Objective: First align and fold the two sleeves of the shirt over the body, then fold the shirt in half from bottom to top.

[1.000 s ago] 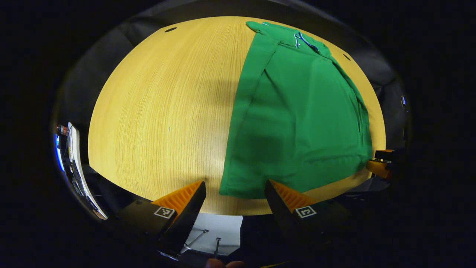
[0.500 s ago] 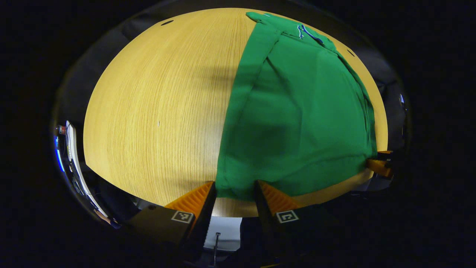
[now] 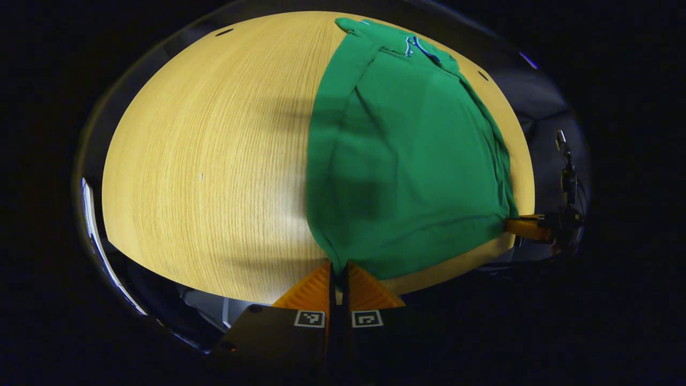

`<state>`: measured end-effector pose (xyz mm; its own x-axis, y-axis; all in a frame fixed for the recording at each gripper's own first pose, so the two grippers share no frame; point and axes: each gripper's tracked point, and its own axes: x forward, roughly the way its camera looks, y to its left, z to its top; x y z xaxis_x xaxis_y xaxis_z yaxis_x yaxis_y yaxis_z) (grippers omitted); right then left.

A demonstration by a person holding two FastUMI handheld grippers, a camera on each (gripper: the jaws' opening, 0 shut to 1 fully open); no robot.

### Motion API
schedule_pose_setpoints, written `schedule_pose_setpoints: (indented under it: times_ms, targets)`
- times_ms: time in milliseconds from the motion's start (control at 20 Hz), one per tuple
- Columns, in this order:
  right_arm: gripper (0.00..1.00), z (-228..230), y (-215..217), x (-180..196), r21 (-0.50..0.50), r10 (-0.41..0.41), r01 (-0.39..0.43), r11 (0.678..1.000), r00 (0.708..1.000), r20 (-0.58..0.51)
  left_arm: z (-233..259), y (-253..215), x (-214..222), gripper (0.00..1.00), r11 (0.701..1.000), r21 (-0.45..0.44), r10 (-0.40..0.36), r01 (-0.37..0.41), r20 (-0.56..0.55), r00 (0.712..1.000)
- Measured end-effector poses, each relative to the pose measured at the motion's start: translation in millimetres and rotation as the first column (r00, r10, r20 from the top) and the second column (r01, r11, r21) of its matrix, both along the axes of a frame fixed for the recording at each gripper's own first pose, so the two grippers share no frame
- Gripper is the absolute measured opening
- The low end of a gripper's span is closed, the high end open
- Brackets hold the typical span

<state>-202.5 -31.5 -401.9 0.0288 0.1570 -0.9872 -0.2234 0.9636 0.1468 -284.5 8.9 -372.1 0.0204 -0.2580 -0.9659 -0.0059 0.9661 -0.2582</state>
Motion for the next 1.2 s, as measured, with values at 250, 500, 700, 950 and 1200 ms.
schedule_pose_setpoints:
  times_ms: [250, 500, 700, 950, 1200]
  targets:
    - [0.00, 24.5, -10.0, 31.0, 0.019, -0.035, 0.034, 0.999, 0.996, 0.081, 35.6, -3.0, 29.1, 0.04, 0.998, -0.053, 0.022, -0.018, 0.069, 0.997]
    - [0.00, 57.5, -1.6, 62.4, 0.061, -0.038, 0.028, 0.998, 0.984, 0.175, 65.1, 0.8, 71.8, 0.04, 0.999, -0.053, 0.001, 0.009, 0.178, 0.984]
    - [0.00, 82.5, 10.0, 78.3, 0.117, -0.061, 0.036, 0.992, 0.975, 0.212, 85.3, -2.9, 95.2, 0.04, 0.997, -0.058, -0.028, 0.044, 0.264, 0.964]
    - [0.00, 106.4, 11.7, 100.0, 0.135, -0.084, 0.049, 0.990, 0.960, 0.268, 97.8, -2.1, 117.4, 0.04, 0.997, -0.043, -0.046, 0.064, 0.322, 0.946]
    - [0.00, 136.5, 18.0, 135.4, 0.201, -0.152, 0.093, 0.975, 0.940, 0.305, 123.1, -1.2, 155.2, 0.04, 0.996, -0.038, -0.058, 0.080, 0.397, 0.916]
